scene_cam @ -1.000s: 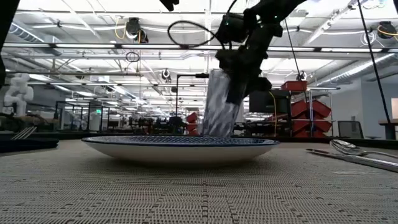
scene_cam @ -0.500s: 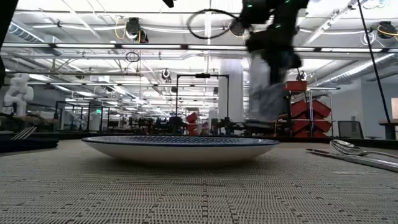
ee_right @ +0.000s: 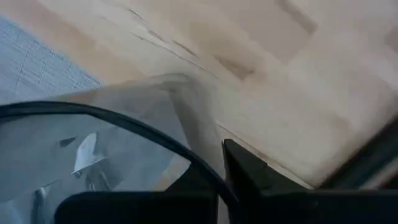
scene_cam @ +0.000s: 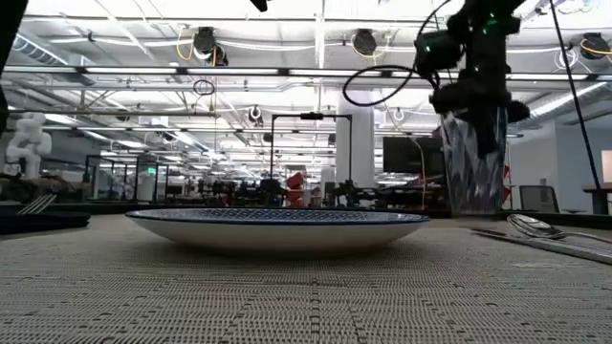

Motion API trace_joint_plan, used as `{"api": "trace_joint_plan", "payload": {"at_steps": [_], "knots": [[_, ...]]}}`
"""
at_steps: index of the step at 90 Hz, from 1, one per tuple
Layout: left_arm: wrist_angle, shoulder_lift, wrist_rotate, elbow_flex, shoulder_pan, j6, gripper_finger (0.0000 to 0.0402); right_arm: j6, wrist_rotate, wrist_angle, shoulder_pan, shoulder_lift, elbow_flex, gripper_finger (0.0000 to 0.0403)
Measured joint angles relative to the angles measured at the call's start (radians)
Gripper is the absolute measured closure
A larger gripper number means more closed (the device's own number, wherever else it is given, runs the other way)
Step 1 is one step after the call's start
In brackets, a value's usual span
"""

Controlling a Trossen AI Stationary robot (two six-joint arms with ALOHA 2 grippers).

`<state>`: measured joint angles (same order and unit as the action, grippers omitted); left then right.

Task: Set table place
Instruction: Move the blue cup to the top right of the gray placemat, then return to Home Position

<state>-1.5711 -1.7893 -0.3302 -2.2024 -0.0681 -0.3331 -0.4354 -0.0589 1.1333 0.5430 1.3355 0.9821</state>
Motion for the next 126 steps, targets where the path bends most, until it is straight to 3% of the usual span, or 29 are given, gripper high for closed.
{"api": "trace_joint_plan", "payload": {"at_steps": [20, 61, 85, 107, 126], "knots": [[0.000, 0.000, 0.000, 0.000, 0.000, 0.000, 0.0226, -0.052, 0.002, -0.064, -0.008, -0.017, -0.029, 0.0396], [0.000, 0.000, -0.002, 0.000, 0.000, -0.001, 0.0226, -0.074, 0.035, -0.052, -0.008, -0.106, 0.012, 0.0325], [0.000, 0.000, -0.003, 0.000, 0.000, -0.001, 0.0226, -0.142, 0.028, -0.046, -0.022, -0.230, 0.012, 0.0312], [0.000, 0.017, -0.040, 0.002, -0.009, -0.002, 0.0226, -0.249, 0.027, -0.145, -0.152, -0.436, 0.012, 0.0312], [0.000, 0.125, -0.186, 0.002, -0.071, -0.032, 0.0226, -0.283, 0.031, -0.477, -0.327, -0.611, 0.013, 0.0312]]}}
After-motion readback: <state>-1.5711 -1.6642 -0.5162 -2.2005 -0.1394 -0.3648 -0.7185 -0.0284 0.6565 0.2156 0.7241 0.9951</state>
